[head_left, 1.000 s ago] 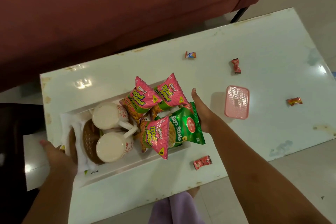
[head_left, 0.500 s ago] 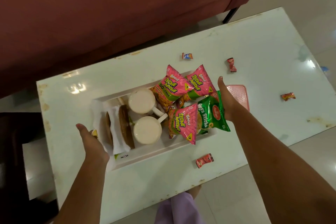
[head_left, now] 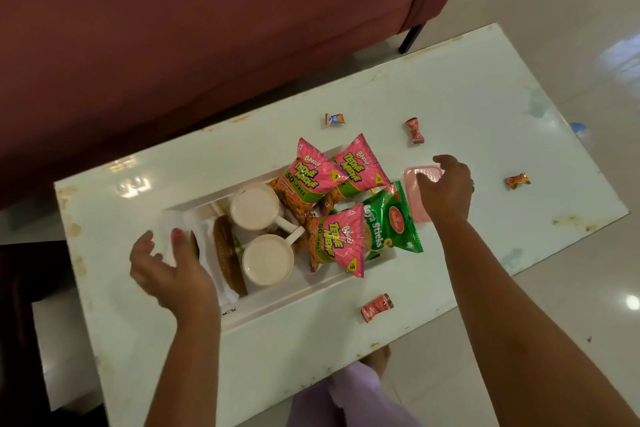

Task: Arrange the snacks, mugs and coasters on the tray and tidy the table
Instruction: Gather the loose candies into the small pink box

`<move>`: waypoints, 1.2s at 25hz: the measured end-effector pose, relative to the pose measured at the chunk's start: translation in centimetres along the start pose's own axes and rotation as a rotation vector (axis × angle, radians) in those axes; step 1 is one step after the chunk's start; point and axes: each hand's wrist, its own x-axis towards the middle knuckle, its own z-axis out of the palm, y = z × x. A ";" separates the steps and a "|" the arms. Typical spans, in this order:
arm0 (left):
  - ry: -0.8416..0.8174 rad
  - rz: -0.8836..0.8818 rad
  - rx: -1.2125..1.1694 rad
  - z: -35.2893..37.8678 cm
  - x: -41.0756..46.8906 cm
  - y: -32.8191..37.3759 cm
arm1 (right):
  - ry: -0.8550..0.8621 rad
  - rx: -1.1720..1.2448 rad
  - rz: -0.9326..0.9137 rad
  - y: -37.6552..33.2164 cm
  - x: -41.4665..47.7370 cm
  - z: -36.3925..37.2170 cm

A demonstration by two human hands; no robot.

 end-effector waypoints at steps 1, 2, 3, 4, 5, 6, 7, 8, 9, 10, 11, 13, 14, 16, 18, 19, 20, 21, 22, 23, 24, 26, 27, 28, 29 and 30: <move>-0.058 0.102 0.000 1.0 -1.7 0.4 | -0.068 -0.106 0.035 0.3 0.2 0.3; -0.113 0.199 -0.005 2.2 -3.4 0.7 | -0.139 -0.174 0.073 0.5 0.4 0.7; -0.170 0.293 0.012 3.6 -5.1 1.0 | -0.194 -0.201 0.094 0.8 0.8 1.2; -0.218 0.382 0.050 5.1 -6.9 1.3 | -0.229 -0.202 0.099 0.9 1.3 1.5; -0.273 0.449 0.079 6.6 -8.5 1.5 | -0.244 -0.191 0.094 1.0 1.9 1.8; -0.344 0.501 0.091 8.0 -10.3 1.7 | -0.252 -0.186 0.077 1.1 2.3 1.8; -0.431 0.532 0.083 9.1 -11.8 1.7 | -0.260 -0.187 0.055 1.2 2.7 1.7; -0.514 0.542 0.082 10.1 -13.2 1.9 | -0.269 -0.183 0.033 1.3 3.1 1.5; -0.581 0.531 0.096 11.5 -14.6 2.0 | -0.278 -0.159 0.032 1.7 3.9 0.9; -0.631 0.508 0.117 12.8 -15.8 2.2 | -0.281 -0.112 0.043 2.2 4.8 0.1; -0.671 0.458 0.116 14.2 -17.0 2.5 | -0.287 -0.058 0.046 2.6 5.8 -0.8; -0.740 0.261 0.057 17.3 -19.2 3.4 | -0.323 0.028 0.002 3.2 8.1 -2.8; -0.769 0.137 0.023 19.0 -20.3 3.8 | -0.349 0.085 -0.009 3.5 9.2 -4.0; -0.804 -0.120 -0.038 21.9 -21.9 4.3 | -0.414 0.245 -0.008 3.7 10.4 -5.9; -0.842 -0.364 -0.101 24.4 -23.4 4.6 | -0.520 0.387 0.004 4.0 10.8 -7.5; -0.874 -0.465 -0.147 25.4 -24.0 4.8 | -0.574 0.406 0.006 4.1 10.9 -8.0; -0.905 -0.550 -0.215 26.3 -24.7 4.9 | -0.613 0.397 -0.004 4.2 10.9 -8.3; -0.915 -0.613 -0.281 27.2 -25.2 5.0 | -0.640 0.387 -0.012 4.4 10.9 -8.3; -0.901 -0.651 -0.318 27.8 -25.7 5.1 | -0.653 0.389 -0.011 4.6 10.8 -8.3; -0.871 -0.673 -0.328 28.4 -26.3 5.3 | -0.648 0.394 -0.007 4.7 10.8 -8.3; -0.826 -0.684 -0.317 28.8 -26.8 5.4 | -0.637 0.394 0.000 4.9 10.8 -8.2; -0.742 -0.697 -0.291 29.5 -27.2 5.2 | -0.647 0.445 0.015 5.0 11.1 -8.3; -0.733 -0.715 -0.309 29.6 -26.9 5.0 | -0.657 0.513 0.048 4.9 11.4 -8.5; -0.745 -0.740 -0.348 29.6 -26.4 4.8 | -0.668 0.585 0.093 4.7 11.8 -8.7; -0.756 -0.774 -0.398 29.4 -25.8 4.5 | -0.689 0.638 0.153 4.5 12.5 -8.6; -0.758 -0.815 -0.451 29.2 -25.2 4.4 | -0.722 0.703 0.219 4.6 13.4 -8.5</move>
